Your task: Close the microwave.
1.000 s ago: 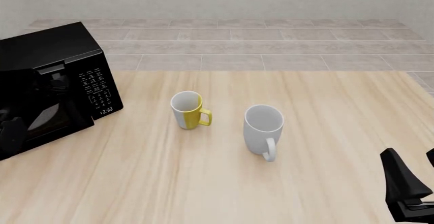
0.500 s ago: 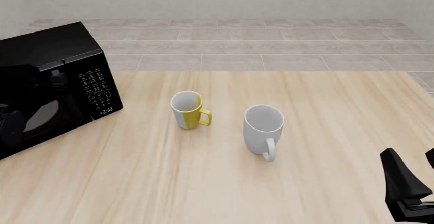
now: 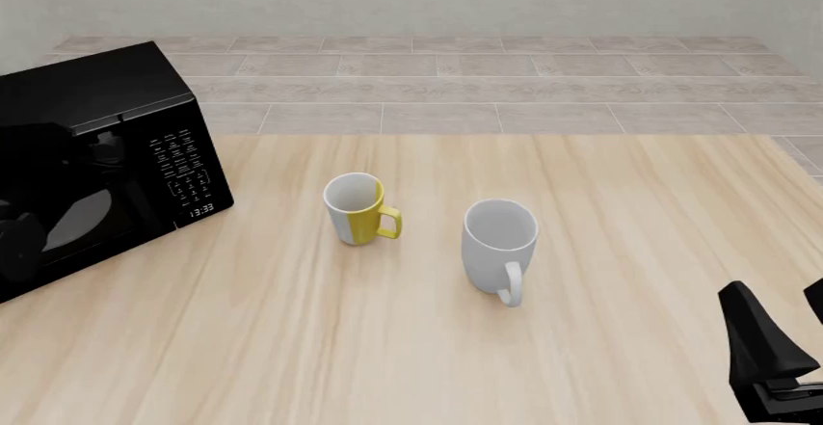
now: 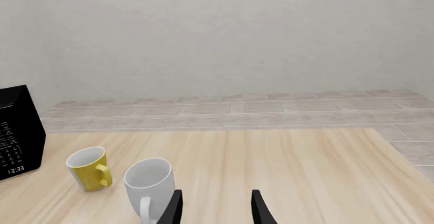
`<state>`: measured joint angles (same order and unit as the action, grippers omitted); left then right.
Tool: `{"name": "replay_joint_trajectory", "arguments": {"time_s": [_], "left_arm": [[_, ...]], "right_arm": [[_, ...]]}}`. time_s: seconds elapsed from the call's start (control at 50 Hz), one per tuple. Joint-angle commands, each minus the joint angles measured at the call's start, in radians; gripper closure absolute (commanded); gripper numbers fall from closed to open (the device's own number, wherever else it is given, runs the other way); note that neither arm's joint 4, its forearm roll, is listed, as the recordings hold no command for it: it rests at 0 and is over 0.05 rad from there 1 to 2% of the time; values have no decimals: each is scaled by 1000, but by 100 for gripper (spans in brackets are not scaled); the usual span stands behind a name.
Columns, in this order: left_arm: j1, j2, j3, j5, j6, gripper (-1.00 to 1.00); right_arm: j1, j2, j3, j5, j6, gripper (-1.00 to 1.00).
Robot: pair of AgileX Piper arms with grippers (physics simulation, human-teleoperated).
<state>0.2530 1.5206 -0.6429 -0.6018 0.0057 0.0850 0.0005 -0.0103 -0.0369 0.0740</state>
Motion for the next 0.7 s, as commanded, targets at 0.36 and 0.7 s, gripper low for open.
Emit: {"name": "replay_joint_trajectory", "arguments": {"time_s": [0.36,0.7], "left_arm": [[-122,-776,322,252,33,-100],[-216,-1404,324,825,7,-100]], "right_arm": [[-5,0,-2,-1,-8,-100],[-7,0,-12,11,-23,-100]]}}
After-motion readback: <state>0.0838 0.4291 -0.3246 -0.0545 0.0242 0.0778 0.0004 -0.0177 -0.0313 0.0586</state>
